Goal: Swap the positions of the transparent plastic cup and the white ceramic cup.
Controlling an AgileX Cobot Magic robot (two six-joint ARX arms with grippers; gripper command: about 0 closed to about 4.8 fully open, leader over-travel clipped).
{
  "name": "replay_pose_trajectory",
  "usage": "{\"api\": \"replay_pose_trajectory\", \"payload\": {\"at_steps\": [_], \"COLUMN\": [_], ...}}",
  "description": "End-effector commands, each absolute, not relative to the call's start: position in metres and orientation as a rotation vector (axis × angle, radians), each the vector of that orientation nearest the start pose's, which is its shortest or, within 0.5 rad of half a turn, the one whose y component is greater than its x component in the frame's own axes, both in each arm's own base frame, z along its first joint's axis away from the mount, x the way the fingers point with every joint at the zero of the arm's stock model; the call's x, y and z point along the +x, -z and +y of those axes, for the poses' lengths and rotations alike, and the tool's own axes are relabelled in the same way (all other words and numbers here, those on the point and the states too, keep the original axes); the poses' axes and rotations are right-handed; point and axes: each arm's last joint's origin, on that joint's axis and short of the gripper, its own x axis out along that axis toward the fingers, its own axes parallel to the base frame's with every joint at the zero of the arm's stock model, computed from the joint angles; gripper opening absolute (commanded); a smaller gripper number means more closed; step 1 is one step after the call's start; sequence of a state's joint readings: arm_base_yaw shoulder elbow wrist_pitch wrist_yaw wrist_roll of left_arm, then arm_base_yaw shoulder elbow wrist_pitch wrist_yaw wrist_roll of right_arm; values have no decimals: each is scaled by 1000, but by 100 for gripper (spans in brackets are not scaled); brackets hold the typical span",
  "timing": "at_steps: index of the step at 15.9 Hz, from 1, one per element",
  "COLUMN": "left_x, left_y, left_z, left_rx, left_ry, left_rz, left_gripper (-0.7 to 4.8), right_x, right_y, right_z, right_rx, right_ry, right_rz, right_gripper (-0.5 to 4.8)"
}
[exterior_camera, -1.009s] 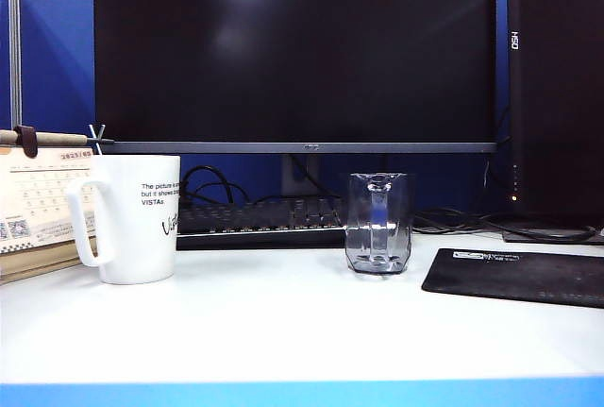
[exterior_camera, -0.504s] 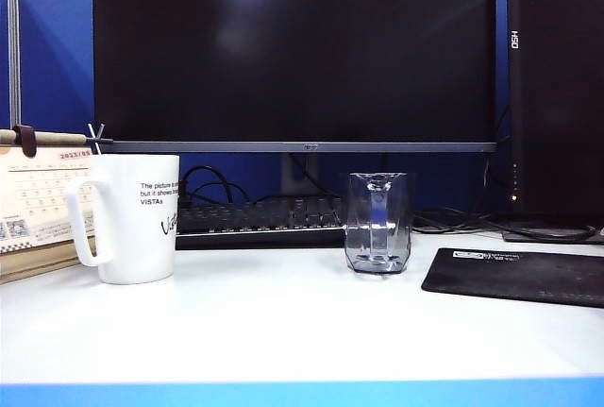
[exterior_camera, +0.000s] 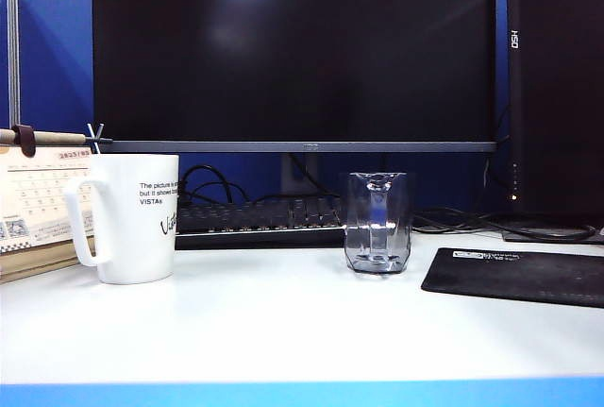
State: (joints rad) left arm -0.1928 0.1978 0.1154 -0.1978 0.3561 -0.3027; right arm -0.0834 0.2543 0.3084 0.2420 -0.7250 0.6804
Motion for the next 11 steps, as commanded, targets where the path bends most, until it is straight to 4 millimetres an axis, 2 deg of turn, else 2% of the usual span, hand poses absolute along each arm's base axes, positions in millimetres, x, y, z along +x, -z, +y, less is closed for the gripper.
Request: {"api": "replay_pose_trajectory", "payload": {"at_steps": [1,2,4,5,7,11], "left_x": [119,132,149,155,163,164], "left_y": [-182,-184,-180,-174,-163,-162], "left_z": [-33,-35,-38,-39,-40,-37], "left_rx": [-257,-253,-241,-234,-219,-202], "left_ry": [467,458,450,447,400,320], "left_rz": [433,423,426,457,515,513], "left_gripper": [138,164,188,188,189,194], "right_x": [117,131,151,161,178,202], "right_y": [-302,-303,-290,-281,-263,-229], "right_z": [12,13,19,27,47,53], "right_rx": [455,470,489,477,399,345], "right_ry": [-778,-803,-836,-874,-948,-840], "right_rz": [-2,55,156,214,292,434], "right_gripper": [216,223,281,280,280,280]}}
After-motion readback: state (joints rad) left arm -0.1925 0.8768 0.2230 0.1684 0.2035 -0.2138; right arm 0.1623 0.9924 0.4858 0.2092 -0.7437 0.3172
